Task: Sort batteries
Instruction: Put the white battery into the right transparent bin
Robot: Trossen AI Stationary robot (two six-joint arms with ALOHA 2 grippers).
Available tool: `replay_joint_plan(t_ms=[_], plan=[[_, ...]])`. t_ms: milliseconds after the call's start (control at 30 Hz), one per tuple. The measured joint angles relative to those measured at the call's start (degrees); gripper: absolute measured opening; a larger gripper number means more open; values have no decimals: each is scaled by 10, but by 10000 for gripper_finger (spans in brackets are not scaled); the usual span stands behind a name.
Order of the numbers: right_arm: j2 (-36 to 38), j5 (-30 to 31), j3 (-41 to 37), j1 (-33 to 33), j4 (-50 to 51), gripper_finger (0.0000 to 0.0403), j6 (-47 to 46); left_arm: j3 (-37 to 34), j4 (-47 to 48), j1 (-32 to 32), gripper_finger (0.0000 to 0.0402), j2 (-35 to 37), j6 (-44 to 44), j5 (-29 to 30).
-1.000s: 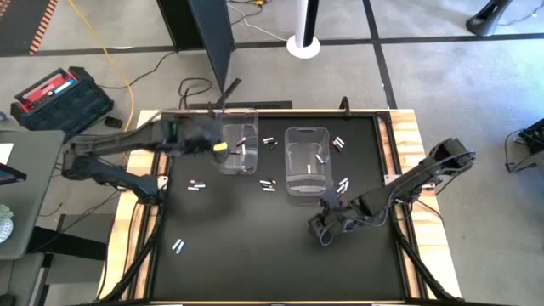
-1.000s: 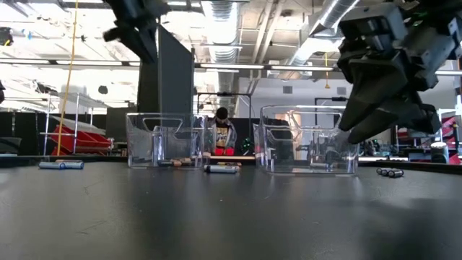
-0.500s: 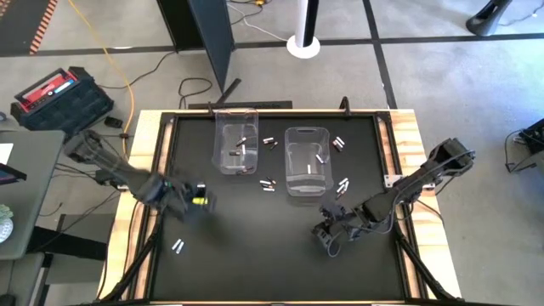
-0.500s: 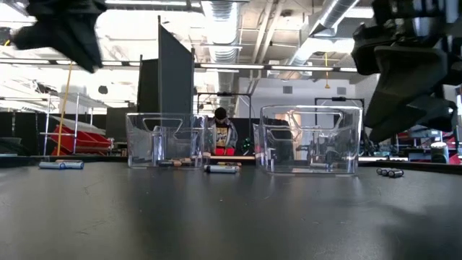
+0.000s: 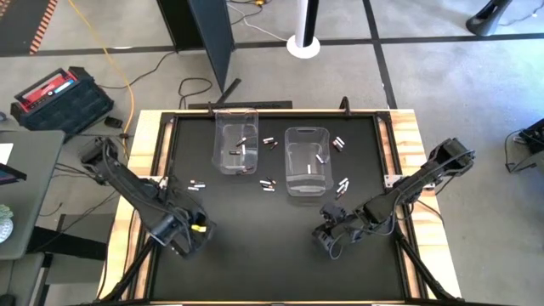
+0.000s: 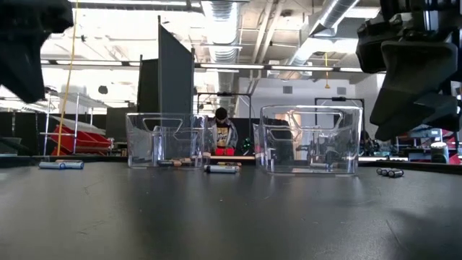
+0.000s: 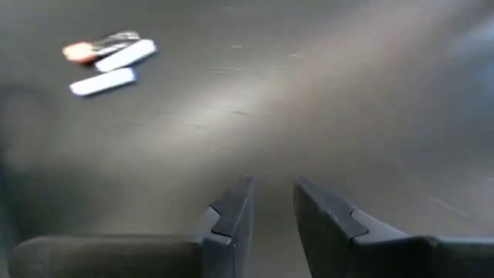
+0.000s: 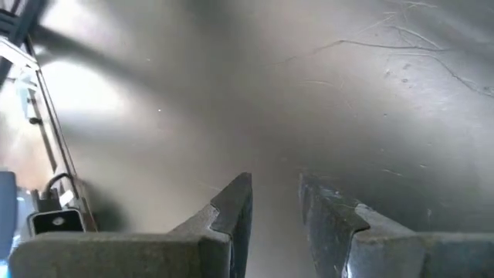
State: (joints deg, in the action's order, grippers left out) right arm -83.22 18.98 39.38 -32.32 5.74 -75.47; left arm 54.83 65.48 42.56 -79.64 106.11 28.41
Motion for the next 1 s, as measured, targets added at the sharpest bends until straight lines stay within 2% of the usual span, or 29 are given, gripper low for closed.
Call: replay_joint_plan(t_ms=[100,300,400,767,1000], plan=[[0,0,0,0,-26,126,-2,0,27,-7,112,-19,-1,-24],[0,0,0,0,-66,126,-11,0,26,-14,161,-29,-87,-100],[0,1,0,0,-67,126,-31,0,22,-12,172,-28,-117,-133],[0,5,0,0,-60,124,-55,0,6,84,165,-27,-42,-122],[0,6,0,0,-58,122,-38,0,-22,127,164,-27,-17,-129]])
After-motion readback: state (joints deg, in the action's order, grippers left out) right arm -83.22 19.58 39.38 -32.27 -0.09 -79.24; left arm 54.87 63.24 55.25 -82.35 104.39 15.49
